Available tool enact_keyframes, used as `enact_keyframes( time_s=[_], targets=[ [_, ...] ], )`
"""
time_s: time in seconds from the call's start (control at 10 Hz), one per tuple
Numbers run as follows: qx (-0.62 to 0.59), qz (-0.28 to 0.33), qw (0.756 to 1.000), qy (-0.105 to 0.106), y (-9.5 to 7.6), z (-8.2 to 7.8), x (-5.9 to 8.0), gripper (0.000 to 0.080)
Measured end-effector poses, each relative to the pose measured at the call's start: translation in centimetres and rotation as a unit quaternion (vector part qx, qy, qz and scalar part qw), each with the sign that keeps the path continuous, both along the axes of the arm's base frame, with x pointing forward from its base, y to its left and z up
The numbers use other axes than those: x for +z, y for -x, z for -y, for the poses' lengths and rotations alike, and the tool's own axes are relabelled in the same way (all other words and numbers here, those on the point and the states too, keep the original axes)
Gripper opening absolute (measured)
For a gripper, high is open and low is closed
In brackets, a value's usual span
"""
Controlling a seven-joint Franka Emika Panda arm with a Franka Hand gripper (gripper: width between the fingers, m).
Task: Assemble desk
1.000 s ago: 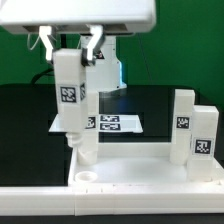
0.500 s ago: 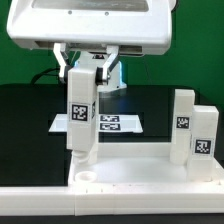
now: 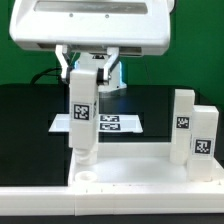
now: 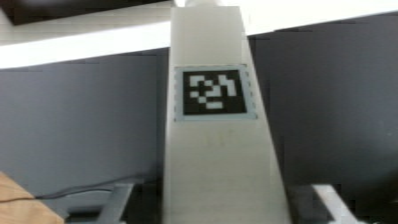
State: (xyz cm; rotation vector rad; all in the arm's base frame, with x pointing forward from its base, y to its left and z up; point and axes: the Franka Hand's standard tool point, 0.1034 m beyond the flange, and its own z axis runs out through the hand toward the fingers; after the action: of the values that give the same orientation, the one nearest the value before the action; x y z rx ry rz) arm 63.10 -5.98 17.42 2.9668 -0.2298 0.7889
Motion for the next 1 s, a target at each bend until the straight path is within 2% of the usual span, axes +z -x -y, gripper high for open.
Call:
enact_keyframes(
  time_s=[0.3,0.7,1.0],
  targets=[
    [0.001,0.000,1.000,0.002,0.5,-0.4,-1.3,0.0288],
    [0.006,-0.012,1.000,0.005,0.4,-1.6,-3.2,0.0288],
    [0.008,-0.006,1.000,0.011,0.2,-1.6,-3.7,0.0288]
  ],
)
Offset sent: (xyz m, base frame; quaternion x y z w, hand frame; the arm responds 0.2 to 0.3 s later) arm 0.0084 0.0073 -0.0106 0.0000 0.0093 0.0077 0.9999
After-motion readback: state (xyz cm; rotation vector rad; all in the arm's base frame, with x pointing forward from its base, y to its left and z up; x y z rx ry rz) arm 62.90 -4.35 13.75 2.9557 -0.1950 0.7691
